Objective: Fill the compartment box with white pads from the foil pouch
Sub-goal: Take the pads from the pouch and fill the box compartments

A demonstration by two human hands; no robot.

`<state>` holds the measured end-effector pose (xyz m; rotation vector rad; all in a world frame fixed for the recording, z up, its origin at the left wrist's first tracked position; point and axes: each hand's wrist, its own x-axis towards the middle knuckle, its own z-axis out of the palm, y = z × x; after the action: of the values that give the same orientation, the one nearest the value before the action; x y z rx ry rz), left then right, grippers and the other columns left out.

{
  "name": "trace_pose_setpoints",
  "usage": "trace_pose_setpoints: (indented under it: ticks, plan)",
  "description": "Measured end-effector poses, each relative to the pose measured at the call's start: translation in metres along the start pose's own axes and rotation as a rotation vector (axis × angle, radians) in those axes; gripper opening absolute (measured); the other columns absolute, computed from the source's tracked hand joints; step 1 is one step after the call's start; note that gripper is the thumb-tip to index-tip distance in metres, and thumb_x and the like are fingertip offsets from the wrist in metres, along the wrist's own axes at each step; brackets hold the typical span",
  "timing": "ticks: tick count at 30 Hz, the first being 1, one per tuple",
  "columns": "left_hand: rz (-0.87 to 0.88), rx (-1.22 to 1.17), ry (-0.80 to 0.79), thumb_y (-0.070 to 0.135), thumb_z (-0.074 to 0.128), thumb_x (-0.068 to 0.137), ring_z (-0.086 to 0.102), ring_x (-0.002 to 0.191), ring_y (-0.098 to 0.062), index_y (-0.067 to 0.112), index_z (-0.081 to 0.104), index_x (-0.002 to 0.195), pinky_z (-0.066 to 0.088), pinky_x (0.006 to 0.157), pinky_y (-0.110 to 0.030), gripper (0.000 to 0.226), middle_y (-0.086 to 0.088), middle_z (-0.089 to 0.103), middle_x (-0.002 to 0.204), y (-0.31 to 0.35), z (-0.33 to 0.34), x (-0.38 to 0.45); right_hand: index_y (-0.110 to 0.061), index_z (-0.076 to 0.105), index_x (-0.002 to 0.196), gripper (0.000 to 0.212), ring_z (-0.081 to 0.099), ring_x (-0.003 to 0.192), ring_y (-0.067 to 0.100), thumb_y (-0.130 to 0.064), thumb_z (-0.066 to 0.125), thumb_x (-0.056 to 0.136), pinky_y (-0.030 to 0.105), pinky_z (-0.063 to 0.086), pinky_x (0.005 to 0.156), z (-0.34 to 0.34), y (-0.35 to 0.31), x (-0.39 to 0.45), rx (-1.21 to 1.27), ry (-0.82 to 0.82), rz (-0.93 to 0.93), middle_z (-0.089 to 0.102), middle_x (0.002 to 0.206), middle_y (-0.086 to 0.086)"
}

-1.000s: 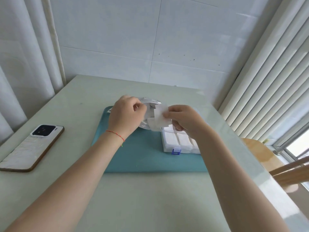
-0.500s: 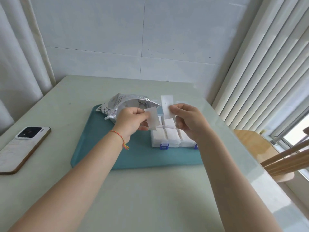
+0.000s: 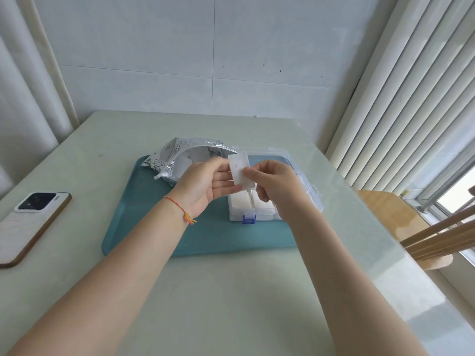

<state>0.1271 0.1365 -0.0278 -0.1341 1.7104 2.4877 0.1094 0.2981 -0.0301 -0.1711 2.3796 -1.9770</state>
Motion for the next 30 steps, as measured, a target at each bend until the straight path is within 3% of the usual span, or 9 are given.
trace_pose_setpoints:
  ticks: [3, 6, 9, 12, 16, 20, 23, 26, 30]
  plan:
    - [0.033, 0.071, -0.004, 0.011, 0.061, 0.094, 0.072, 0.077, -0.025, -0.001, 0.067, 0.095, 0.061, 0.071, -0.030, 0.013, -0.020, 0.071, 0.090, -0.002, -0.002, -0.002, -0.006, 0.057, 0.081, 0.019, 0.038, 0.035, 0.009, -0.018, 0.071, 0.088, 0.017, 0.031, 0.039, 0.004, -0.002, 0.000, -0.002, 0.021, -0.012, 0.049, 0.048, -0.001]
    - [0.139, 0.324, 0.140, 0.005, 0.063, 0.092, 0.068, 0.066, -0.021, 0.008, 0.068, 0.085, 0.062, 0.068, -0.033, 0.010, -0.015, 0.070, 0.085, -0.004, -0.011, 0.001, -0.009, 0.058, 0.080, 0.015, 0.042, 0.036, 0.010, -0.016, 0.066, 0.090, 0.019, 0.035, 0.042, 0.010, -0.003, 0.002, -0.066, 0.055, -0.024, 0.060, 0.061, 0.000]
    - [0.285, 0.676, 0.328, 0.010, 0.063, 0.090, 0.068, 0.061, -0.018, 0.022, 0.067, 0.074, 0.060, 0.070, -0.035, 0.020, 0.000, 0.071, 0.077, -0.001, -0.029, 0.008, -0.016, 0.062, 0.081, 0.010, 0.050, 0.047, 0.012, -0.019, 0.059, 0.090, 0.024, 0.041, 0.054, 0.013, -0.002, 0.009, -0.340, 0.083, -0.065, 0.065, 0.074, -0.003]
    - [0.368, 0.868, 0.367, 0.014, 0.060, 0.089, 0.071, 0.070, -0.021, 0.018, 0.068, 0.078, 0.059, 0.074, -0.037, 0.014, 0.001, 0.073, 0.079, 0.001, -0.041, 0.010, -0.020, 0.063, 0.096, 0.010, 0.053, 0.064, 0.010, -0.028, 0.059, 0.091, 0.026, 0.039, 0.062, 0.022, 0.000, 0.014, -0.600, -0.007, -0.087, 0.062, 0.082, -0.006]
    - [0.370, 0.911, 0.355, 0.014, 0.057, 0.090, 0.071, 0.066, -0.024, 0.008, 0.069, 0.083, 0.058, 0.070, -0.041, 0.015, -0.007, 0.074, 0.079, 0.000, -0.042, 0.011, -0.020, 0.058, 0.114, 0.035, 0.055, 0.085, 0.017, -0.034, 0.069, 0.084, 0.028, 0.039, 0.068, 0.038, 0.006, 0.020, -0.762, -0.074, -0.036, 0.059, 0.096, -0.002]
    - [0.381, 0.933, 0.356, 0.010, 0.054, 0.089, 0.070, 0.058, -0.017, -0.005, 0.063, 0.085, 0.053, 0.065, -0.039, 0.019, -0.021, 0.070, 0.084, 0.000, -0.044, 0.013, -0.019, 0.061, 0.105, 0.024, 0.051, 0.067, 0.009, -0.018, 0.071, 0.084, 0.020, 0.036, 0.053, 0.034, -0.001, 0.025, -0.669, -0.051, -0.048, 0.060, 0.091, -0.001]
    - [0.352, 0.918, 0.342, 0.009, 0.053, 0.089, 0.068, 0.052, -0.013, -0.008, 0.063, 0.087, 0.044, 0.056, -0.032, 0.019, -0.023, 0.068, 0.087, 0.001, -0.043, 0.015, -0.016, 0.065, 0.102, 0.021, 0.055, 0.067, 0.013, -0.009, 0.070, 0.083, 0.014, 0.040, 0.050, 0.016, -0.016, 0.026, -0.591, -0.059, -0.078, 0.066, 0.090, 0.001]
    - [0.286, 0.870, 0.299, 0.007, 0.053, 0.088, 0.066, 0.046, -0.012, -0.008, 0.063, 0.090, 0.039, 0.060, -0.030, 0.018, -0.015, 0.061, 0.075, 0.001, -0.041, 0.016, -0.018, 0.071, 0.094, 0.015, 0.063, 0.077, 0.012, -0.007, 0.069, 0.084, 0.019, 0.048, 0.069, -0.003, -0.032, 0.024, -0.553, -0.193, -0.127, 0.071, 0.086, -0.006]
    - [0.179, 0.663, 0.157, 0.001, 0.057, 0.089, 0.062, 0.051, -0.017, -0.001, 0.070, 0.081, 0.059, 0.058, -0.035, 0.016, -0.012, 0.059, 0.075, 0.004, -0.039, 0.015, -0.019, 0.074, 0.090, 0.019, 0.064, 0.085, 0.002, -0.003, 0.064, 0.088, 0.014, 0.047, 0.080, -0.010, -0.049, 0.018, -0.535, -0.407, -0.203, 0.073, 0.088, -0.011]
